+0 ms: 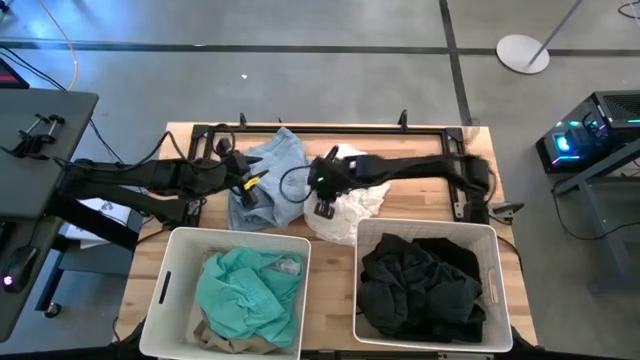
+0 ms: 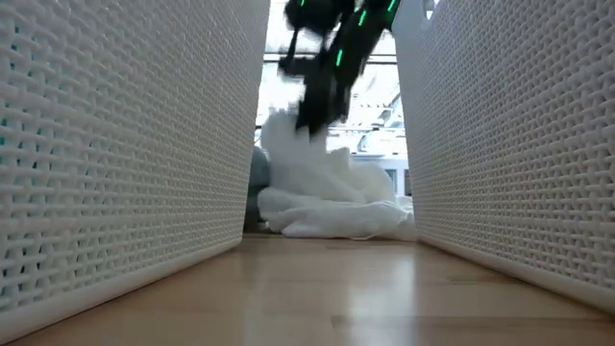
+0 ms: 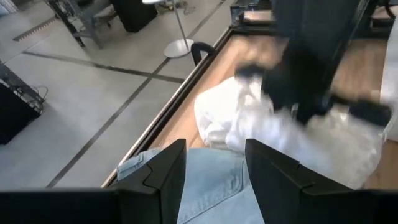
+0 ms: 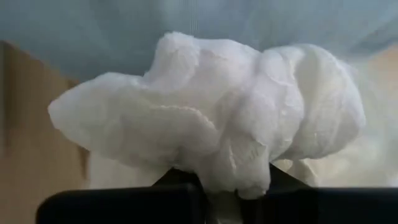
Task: Sort clothes
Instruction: Put the white dress into the left white laundry bin
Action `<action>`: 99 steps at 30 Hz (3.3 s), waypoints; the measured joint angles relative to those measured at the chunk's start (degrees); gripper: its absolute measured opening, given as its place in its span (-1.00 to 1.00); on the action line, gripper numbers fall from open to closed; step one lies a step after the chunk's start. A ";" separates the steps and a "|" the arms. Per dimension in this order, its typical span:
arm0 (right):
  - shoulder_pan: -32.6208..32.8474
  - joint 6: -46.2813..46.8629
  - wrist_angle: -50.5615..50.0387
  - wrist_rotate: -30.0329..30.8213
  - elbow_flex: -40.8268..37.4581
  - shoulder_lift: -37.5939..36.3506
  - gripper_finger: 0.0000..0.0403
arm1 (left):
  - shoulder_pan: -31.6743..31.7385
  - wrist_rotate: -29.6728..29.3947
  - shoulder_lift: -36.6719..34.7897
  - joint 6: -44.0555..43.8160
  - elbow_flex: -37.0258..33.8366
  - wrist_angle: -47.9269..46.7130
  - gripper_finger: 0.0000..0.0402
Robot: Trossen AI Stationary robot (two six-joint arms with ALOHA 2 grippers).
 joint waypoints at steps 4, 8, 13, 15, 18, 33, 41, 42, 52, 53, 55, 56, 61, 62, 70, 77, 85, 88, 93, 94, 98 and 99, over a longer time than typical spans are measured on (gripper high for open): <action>1.81 -2.12 1.35 6.73 0.10 -10.02 -0.94 | -1.81 -2.05 -2.67 0.25 0.00 0.11 -0.21; 3.88 -7.07 8.61 10.95 0.07 -20.49 -0.93 | -2.91 -2.05 -3.98 4.12 0.00 3.51 -0.21; 6.24 -14.74 20.63 9.82 0.14 -29.94 -0.93 | -6.38 1.53 -2.39 14.66 0.00 14.40 -0.23; 6.67 -16.14 25.66 6.93 0.14 -32.18 -0.94 | -7.11 1.58 -0.92 17.42 0.00 19.14 -0.25; 6.88 -17.38 30.09 3.11 0.23 -34.33 -0.93 | -6.97 1.50 1.91 20.28 0.02 25.91 -0.28; 6.80 -15.54 25.14 4.34 -0.86 -33.71 -0.92 | 0.67 28.44 18.40 16.02 0.06 41.57 0.52; 6.07 -13.00 19.54 13.01 -4.11 -33.71 -0.92 | 1.12 16.81 13.13 20.82 3.69 32.81 0.64; 6.09 -13.05 19.51 13.98 -4.64 -33.71 -0.92 | 1.10 18.25 12.28 20.79 3.71 32.87 0.64; 6.04 -13.71 34.28 11.86 -10.41 -33.05 -0.92 | 2.40 27.53 15.26 10.15 3.67 36.25 0.64; 6.00 -13.67 35.84 9.68 -10.77 -32.67 -0.92 | 2.60 27.12 16.91 9.80 3.67 38.11 0.64; 6.00 -12.80 36.61 5.31 -10.94 -31.11 -0.92 | 2.97 25.62 20.63 9.40 3.65 42.15 0.64; 6.00 -12.09 37.27 3.12 -10.95 -30.50 -0.92 | 3.19 25.25 22.44 9.42 3.63 44.55 0.64; 6.00 -10.37 39.78 -5.24 -10.92 -28.47 -0.92 | 3.74 25.30 30.68 9.32 3.64 55.53 0.63; 6.08 -10.37 39.88 -5.89 -10.92 -28.42 -0.92 | 3.78 25.51 31.97 9.76 3.67 56.97 0.63; 6.18 -10.54 43.54 -7.53 -10.85 -29.18 -0.92 | 3.89 30.52 37.56 10.48 3.65 56.95 0.35; 6.19 -12.09 45.09 -7.55 -10.85 -31.09 -0.92 | 3.51 32.91 37.30 10.67 3.67 54.40 -0.56; 6.29 -5.77 37.37 -7.31 -10.70 -36.22 -0.77 | 0.51 25.53 25.73 14.94 3.61 36.59 -0.96; 6.22 -3.29 32.30 -7.31 -10.54 -37.55 -0.45 | -0.53 20.43 19.12 15.89 4.10 26.41 -0.97; 7.08 -0.38 18.16 -6.41 -10.52 -38.97 0.11 | -0.41 11.09 10.54 10.68 9.50 2.29 -0.99; 7.37 1.19 15.60 -4.49 -10.52 -39.22 0.18 | -0.45 8.93 9.15 10.69 11.08 -0.78 -0.99; 10.65 4.43 2.30 12.50 -10.61 -38.98 0.31 | -1.65 4.36 5.02 15.12 18.71 -2.07 -0.99; 11.62 5.53 -1.08 18.20 -10.63 -38.65 0.31 | -2.18 4.23 4.40 16.59 20.82 -0.92 -0.99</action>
